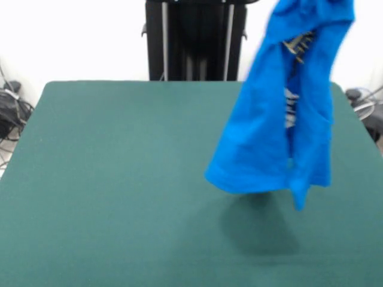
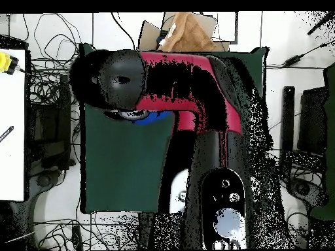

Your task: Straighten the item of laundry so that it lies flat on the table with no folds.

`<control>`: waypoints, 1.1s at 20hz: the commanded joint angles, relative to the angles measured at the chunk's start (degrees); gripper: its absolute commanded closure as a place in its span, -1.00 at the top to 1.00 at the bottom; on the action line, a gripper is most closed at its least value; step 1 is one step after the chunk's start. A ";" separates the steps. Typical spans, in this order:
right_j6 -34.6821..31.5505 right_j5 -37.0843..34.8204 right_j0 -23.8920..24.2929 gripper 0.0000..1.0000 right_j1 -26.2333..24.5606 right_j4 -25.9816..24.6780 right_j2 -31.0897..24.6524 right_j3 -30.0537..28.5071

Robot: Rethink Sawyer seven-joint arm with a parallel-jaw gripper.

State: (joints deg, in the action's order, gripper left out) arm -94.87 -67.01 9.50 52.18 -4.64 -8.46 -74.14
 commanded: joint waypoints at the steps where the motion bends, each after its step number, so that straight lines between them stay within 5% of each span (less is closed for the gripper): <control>1: -10.51 -13.83 -3.95 -1.00 -4.03 2.05 -3.14 5.81; 7: -13.47 -12.57 -7.24 -1.00 -3.12 2.91 -1.11 5.69; 17: -20.05 -24.27 -12.17 -1.00 -10.15 2.54 -0.47 22.41; 19: -20.39 -21.68 -12.46 -1.00 -9.27 3.49 0.40 20.08; 22: -17.03 -9.90 -11.00 -1.00 -6.70 5.95 1.07 8.61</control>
State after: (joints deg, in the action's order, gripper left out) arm -96.52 -83.88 -1.77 44.64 -2.08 -8.41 -55.87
